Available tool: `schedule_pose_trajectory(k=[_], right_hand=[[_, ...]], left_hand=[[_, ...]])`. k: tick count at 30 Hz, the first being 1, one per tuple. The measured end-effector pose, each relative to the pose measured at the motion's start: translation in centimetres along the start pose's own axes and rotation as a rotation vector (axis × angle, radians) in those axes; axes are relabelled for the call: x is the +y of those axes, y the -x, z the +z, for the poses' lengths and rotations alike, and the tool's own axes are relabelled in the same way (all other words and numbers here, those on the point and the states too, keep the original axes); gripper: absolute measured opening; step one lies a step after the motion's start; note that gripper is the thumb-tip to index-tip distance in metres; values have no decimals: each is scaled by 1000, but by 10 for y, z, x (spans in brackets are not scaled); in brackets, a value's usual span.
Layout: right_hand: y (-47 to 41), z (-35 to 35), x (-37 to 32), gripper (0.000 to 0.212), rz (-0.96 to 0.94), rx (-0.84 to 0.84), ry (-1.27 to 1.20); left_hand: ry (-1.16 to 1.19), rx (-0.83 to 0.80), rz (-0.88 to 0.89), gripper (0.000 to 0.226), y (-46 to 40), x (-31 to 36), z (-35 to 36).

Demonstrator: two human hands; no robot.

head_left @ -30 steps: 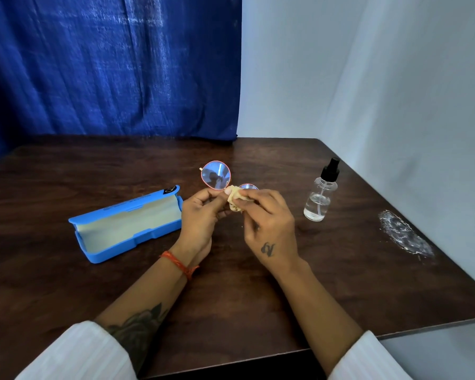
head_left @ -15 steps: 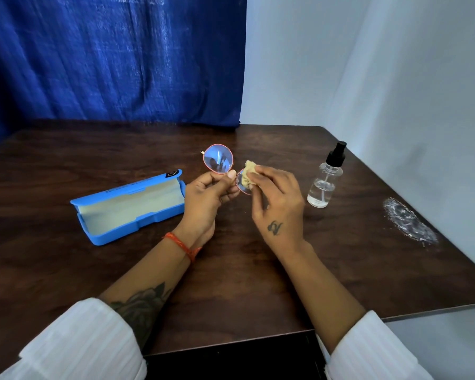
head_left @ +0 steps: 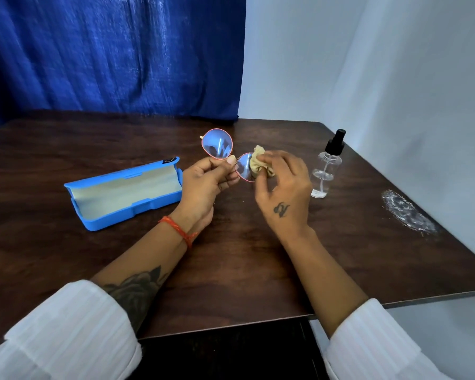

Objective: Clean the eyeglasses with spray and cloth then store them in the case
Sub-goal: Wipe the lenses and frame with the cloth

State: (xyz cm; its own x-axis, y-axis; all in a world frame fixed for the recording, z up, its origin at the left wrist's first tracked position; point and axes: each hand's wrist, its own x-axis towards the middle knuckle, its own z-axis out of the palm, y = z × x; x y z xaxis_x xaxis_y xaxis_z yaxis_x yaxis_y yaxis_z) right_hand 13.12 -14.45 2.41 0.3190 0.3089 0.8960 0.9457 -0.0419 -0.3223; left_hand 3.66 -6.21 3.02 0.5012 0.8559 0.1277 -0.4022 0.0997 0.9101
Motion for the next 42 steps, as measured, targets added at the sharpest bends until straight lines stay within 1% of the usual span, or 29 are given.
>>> schedule_pose_trajectory(k=[3, 7, 9, 11, 17, 20, 23, 25, 27, 29, 33, 35, 37, 42], right_hand=[[1, 4, -1, 23, -94, -26, 8], [6, 5, -4, 22, -212, -107, -43], [6, 3, -4, 18, -196, -113, -61], [4, 0, -1, 15, -140, -90, -60], [0, -1, 3, 20, -8, -23, 4], [2, 2, 1, 23, -72, -40, 15], [5, 5, -1, 24, -186, -99, -14], [6, 5, -3, 23, -224, -132, -48], [5, 2, -3, 18, -215, -139, -64], [4, -1, -1, 16, -164, -129, -70], [0, -2, 2, 19, -31, -66, -36], [-1, -3, 2, 21, 2, -28, -12], [-1, -2, 1, 23, -21, -25, 7], [4, 2, -3, 23, -190, -105, -28]], left_hand=[[-1, -14, 6, 15, 2, 0, -1], [1, -14, 11, 17, 1, -1, -4], [-15, -16, 9, 15, 2, -1, -3], [-15, -9, 1, 12, 1, -1, -3], [-37, 2, -5, 8, 0, 0, -2], [-40, -2, -8, 8, 1, 0, -3], [-16, -5, -2, 13, 1, 0, -4], [-24, -8, 3, 14, 1, 0, -4], [-34, -14, 1, 12, 1, 0, -3], [-36, -7, 0, 13, 1, 0, -3], [-33, -3, -4, 10, 0, 1, -4], [-33, -6, -3, 9, 0, 1, -4], [-42, -13, 4, 10, 0, 0, -3], [-36, -33, 20, 13, 0, -1, -4]])
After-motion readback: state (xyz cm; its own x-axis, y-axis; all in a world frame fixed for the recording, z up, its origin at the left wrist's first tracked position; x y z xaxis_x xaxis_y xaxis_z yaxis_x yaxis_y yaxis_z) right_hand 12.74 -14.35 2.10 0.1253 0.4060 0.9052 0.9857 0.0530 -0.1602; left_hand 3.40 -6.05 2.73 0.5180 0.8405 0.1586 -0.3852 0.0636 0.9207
